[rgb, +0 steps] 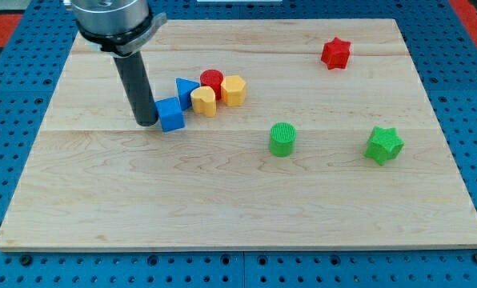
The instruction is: Point at the green circle
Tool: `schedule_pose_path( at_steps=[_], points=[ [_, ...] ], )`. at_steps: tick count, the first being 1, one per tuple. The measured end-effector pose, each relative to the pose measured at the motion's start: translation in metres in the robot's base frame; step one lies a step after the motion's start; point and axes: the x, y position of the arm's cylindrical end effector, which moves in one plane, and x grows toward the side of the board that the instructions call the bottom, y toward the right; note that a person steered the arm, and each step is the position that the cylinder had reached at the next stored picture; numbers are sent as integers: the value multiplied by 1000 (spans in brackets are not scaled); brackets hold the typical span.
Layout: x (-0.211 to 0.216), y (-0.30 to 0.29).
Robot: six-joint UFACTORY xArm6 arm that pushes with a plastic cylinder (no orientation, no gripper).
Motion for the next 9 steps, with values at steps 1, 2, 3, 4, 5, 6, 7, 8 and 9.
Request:
schedule_pose_path(
  at_steps=[1, 2, 3, 4, 5, 6, 7, 8, 9],
  points=[
    [0, 3],
    [24, -11],
    [66, -10],
    [76, 29],
    [76, 83],
    [83, 133],
    [85, 181],
    [85, 214],
    [82, 218]
  ],
)
